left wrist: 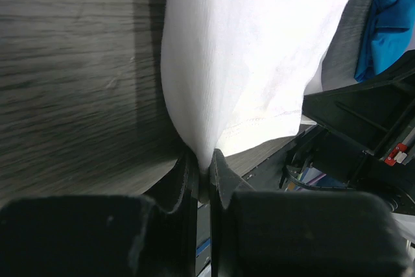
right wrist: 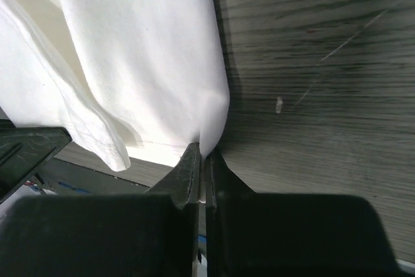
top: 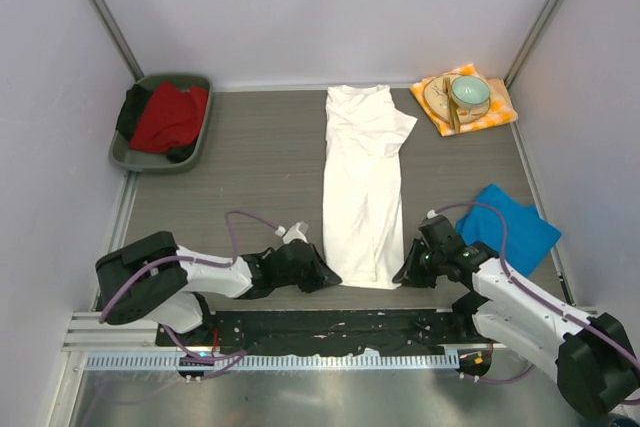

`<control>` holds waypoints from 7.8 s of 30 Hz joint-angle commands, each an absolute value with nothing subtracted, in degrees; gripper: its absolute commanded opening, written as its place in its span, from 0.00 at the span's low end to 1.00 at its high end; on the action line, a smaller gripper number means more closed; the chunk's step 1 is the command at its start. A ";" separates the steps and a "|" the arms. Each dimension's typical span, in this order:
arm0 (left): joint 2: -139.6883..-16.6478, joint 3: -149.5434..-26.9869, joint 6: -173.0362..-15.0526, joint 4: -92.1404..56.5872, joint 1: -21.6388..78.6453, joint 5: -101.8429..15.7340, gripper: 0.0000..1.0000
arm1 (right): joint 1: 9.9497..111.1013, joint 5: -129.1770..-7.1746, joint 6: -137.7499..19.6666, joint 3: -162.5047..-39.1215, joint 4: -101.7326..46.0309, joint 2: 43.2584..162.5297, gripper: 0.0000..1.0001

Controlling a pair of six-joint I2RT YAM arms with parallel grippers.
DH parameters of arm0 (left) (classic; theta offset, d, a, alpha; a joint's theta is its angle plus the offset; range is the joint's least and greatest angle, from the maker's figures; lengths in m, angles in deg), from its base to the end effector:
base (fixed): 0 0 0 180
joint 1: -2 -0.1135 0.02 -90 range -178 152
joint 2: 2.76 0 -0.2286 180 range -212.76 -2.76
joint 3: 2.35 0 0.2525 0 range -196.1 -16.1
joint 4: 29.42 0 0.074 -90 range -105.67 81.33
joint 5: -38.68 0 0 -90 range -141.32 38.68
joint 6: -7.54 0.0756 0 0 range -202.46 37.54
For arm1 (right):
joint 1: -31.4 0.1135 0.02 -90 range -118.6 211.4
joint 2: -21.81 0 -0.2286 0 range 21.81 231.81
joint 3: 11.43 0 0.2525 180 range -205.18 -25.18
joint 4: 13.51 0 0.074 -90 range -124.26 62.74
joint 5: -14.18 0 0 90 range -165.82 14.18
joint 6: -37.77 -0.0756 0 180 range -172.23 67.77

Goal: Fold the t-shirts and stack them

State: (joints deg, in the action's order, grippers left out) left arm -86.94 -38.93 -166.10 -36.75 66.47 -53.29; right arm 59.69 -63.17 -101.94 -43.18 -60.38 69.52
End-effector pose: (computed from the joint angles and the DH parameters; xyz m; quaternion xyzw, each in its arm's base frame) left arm 0.1235 -0.2526 0.0578 -0.1582 0.8933 -0.4000 0.1305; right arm 0.1475 0.0982 0.0817 0.1541 0.9541 0.2301 0.1140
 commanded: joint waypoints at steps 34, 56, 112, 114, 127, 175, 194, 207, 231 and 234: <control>-69.56 -55.03 -154.37 -2.93 67.66 -66.52 0.04 | 78.51 -80.74 -107.69 -61.39 -61.88 72.27 0.01; -78.24 -67.50 -147.24 -5.38 53.51 -58.35 0.04 | 78.42 -96.28 -105.49 -72.29 -66.90 70.94 0.01; -119.21 -98.88 -143.64 -13.83 31.10 -41.73 0.49 | 49.33 -86.45 -91.60 -94.34 -38.07 123.58 0.48; -120.53 -101.68 -143.46 -13.30 30.40 -41.74 0.91 | 49.15 -88.11 -90.90 -95.66 -36.84 124.73 0.73; -108.17 -96.01 -141.97 -15.32 27.23 -37.61 1.00 | 50.03 -90.95 -88.88 -91.29 -35.95 113.06 1.00; -106.38 -59.16 -146.36 -32.81 30.83 -33.39 0.00 | 53.11 -83.55 -91.25 -63.33 -38.95 92.56 0.91; -106.65 -57.32 -147.77 -35.27 32.59 -33.21 0.00 | 53.28 -78.37 -94.68 -58.93 -32.53 94.76 0.68; -106.65 -55.91 -147.77 -36.06 32.68 -32.86 0.00 | 53.28 -78.28 -94.41 -57.96 -28.66 100.38 0.67; -97.26 -44.23 -147.94 -38.17 33.64 -33.65 0.00 | 55.47 -78.80 -93.89 -55.06 -29.97 99.62 0.01; -94.88 -42.38 -148.55 -37.21 35.04 -34.61 0.00 | 58.55 -80.82 -94.32 -54.62 -33.57 95.49 0.01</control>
State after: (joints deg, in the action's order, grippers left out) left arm -97.85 -45.50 -149.36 -42.61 33.44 -32.40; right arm 55.89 -77.42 -94.60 -55.86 -27.00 100.97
